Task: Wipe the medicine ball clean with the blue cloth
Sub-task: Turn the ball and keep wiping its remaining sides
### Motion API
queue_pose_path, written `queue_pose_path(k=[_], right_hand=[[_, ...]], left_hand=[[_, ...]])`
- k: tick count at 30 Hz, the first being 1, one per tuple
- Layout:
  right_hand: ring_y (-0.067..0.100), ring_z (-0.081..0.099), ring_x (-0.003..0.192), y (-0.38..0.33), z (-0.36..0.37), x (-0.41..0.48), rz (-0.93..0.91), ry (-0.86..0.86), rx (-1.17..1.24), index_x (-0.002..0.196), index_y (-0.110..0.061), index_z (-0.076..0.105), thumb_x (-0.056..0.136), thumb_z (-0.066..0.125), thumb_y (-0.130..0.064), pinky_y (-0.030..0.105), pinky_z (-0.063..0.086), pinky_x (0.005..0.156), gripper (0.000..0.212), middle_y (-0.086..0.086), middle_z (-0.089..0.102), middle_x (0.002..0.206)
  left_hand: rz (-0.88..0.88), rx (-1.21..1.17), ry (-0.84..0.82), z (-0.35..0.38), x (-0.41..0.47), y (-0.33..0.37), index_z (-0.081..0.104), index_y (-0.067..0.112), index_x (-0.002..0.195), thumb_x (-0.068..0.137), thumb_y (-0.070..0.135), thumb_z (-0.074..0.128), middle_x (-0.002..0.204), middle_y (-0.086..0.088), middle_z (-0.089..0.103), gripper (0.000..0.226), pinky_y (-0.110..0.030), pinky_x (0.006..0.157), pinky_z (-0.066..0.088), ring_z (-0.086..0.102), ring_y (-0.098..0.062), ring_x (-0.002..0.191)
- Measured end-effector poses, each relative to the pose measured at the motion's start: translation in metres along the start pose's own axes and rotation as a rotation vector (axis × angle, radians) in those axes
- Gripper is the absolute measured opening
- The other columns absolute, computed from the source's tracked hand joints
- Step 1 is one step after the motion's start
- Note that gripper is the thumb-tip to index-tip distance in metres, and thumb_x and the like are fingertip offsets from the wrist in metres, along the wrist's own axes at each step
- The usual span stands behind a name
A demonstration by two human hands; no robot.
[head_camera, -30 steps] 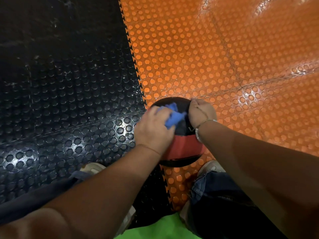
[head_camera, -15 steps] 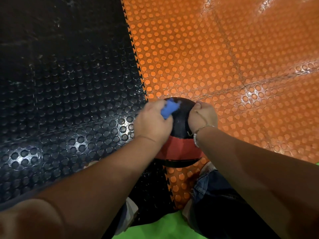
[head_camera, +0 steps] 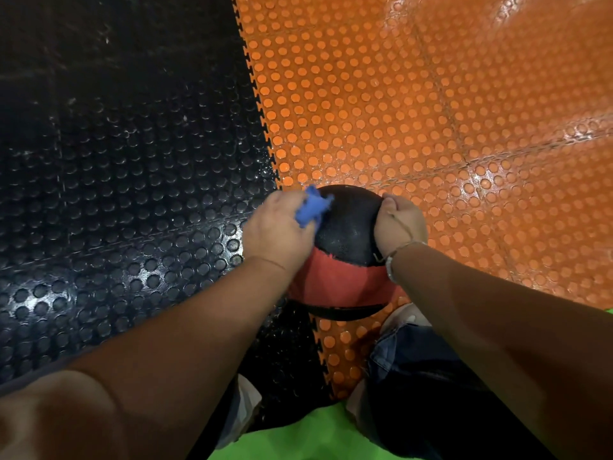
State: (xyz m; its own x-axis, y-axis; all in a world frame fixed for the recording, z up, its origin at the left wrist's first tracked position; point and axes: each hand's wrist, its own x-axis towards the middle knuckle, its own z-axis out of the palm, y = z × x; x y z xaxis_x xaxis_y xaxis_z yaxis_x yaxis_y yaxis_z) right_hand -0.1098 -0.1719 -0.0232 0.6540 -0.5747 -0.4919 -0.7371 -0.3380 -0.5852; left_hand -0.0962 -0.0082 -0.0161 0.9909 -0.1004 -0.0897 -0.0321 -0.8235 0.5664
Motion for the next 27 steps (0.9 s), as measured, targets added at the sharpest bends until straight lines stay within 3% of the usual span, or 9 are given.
queue_pose_path(k=[2,4,7,11,13,18,22,23,27], right_hand=[[0.021,0.056,0.099,-0.002,-0.002,0.005,0.016,-0.003,0.018,0.129,-0.018,0.055,0.098,0.032,-0.024,0.022,0.037,0.078,0.039,0.006,0.059,0.127],[0.023,0.054,0.107,-0.003,-0.004,0.006,0.024,-0.007,0.025,0.127,-0.017,0.056,0.099,0.033,-0.024,0.022,0.034,0.080,0.038,0.006,0.059,0.127],[0.021,0.052,0.092,0.001,-0.006,0.005,0.011,0.000,0.023,0.124,-0.017,0.059,0.098,0.033,-0.027,0.025,0.036,0.079,0.037,0.007,0.061,0.121],[0.017,0.046,0.073,-0.003,0.000,0.005,0.030,0.035,0.005,0.111,-0.016,0.063,0.099,0.034,-0.028,0.027,0.036,0.074,0.035,0.005,0.057,0.088],[0.021,0.048,0.077,-0.006,0.006,0.006,0.052,0.062,-0.005,0.108,-0.018,0.064,0.098,0.034,-0.029,0.032,0.042,0.081,0.034,0.001,0.052,0.083],[0.029,0.056,0.107,-0.006,0.006,0.002,0.061,0.097,-0.029,0.120,-0.017,0.061,0.098,0.034,-0.026,0.036,0.041,0.093,0.036,0.008,0.063,0.117],[0.030,0.053,0.113,-0.006,0.013,0.000,0.044,0.093,-0.020,0.122,-0.019,0.058,0.096,0.031,-0.026,0.046,0.038,0.101,0.038,0.007,0.059,0.124],[0.031,0.051,0.114,-0.006,0.016,-0.001,0.044,0.100,-0.033,0.122,-0.020,0.058,0.096,0.031,-0.026,0.048,0.038,0.101,0.038,0.007,0.057,0.126],[0.032,0.043,0.123,-0.004,0.017,-0.003,0.014,0.042,-0.097,0.126,-0.015,0.055,0.098,0.030,-0.023,0.047,0.033,0.104,0.039,0.011,0.048,0.134]], left_hand=[[-0.146,-0.010,0.019,0.001,0.002,-0.002,0.065,0.016,0.100,0.086,0.021,0.060,0.099,-0.009,0.059,0.016,-0.029,0.064,0.034,0.057,-0.031,0.086],[0.018,-0.067,0.009,0.003,-0.011,0.014,0.067,0.015,0.093,0.081,0.018,0.060,0.093,-0.009,0.062,0.015,-0.029,0.064,0.037,0.059,-0.031,0.081],[0.158,-0.139,-0.057,0.002,-0.021,0.016,0.069,0.017,0.086,0.077,0.023,0.053,0.088,-0.005,0.063,0.020,-0.030,0.064,0.044,0.059,-0.029,0.076],[-0.199,-0.102,0.012,0.002,0.007,-0.012,0.065,0.018,0.093,0.087,0.023,0.059,0.093,-0.007,0.060,0.010,-0.030,0.065,0.041,0.056,-0.028,0.083],[-0.189,-0.104,0.040,0.003,0.004,-0.005,0.065,0.016,0.091,0.086,0.023,0.059,0.090,-0.007,0.059,0.011,-0.032,0.064,0.041,0.056,-0.030,0.082],[0.257,-0.100,-0.022,0.000,-0.019,0.027,0.072,0.019,0.083,0.071,0.019,0.057,0.082,-0.004,0.065,0.020,-0.026,0.064,0.044,0.062,-0.028,0.071],[-0.158,-0.093,-0.016,-0.002,0.013,0.001,0.068,0.021,0.090,0.084,0.024,0.060,0.089,-0.007,0.065,0.010,-0.037,0.070,0.050,0.060,-0.033,0.086],[-0.143,-0.106,-0.020,-0.003,0.011,0.004,0.067,0.021,0.090,0.084,0.024,0.059,0.089,-0.007,0.065,0.010,-0.038,0.070,0.050,0.060,-0.033,0.085],[0.189,-0.096,-0.170,-0.006,-0.017,0.031,0.070,0.024,0.093,0.079,0.022,0.058,0.093,-0.003,0.066,0.018,-0.032,0.070,0.047,0.060,-0.030,0.085]])
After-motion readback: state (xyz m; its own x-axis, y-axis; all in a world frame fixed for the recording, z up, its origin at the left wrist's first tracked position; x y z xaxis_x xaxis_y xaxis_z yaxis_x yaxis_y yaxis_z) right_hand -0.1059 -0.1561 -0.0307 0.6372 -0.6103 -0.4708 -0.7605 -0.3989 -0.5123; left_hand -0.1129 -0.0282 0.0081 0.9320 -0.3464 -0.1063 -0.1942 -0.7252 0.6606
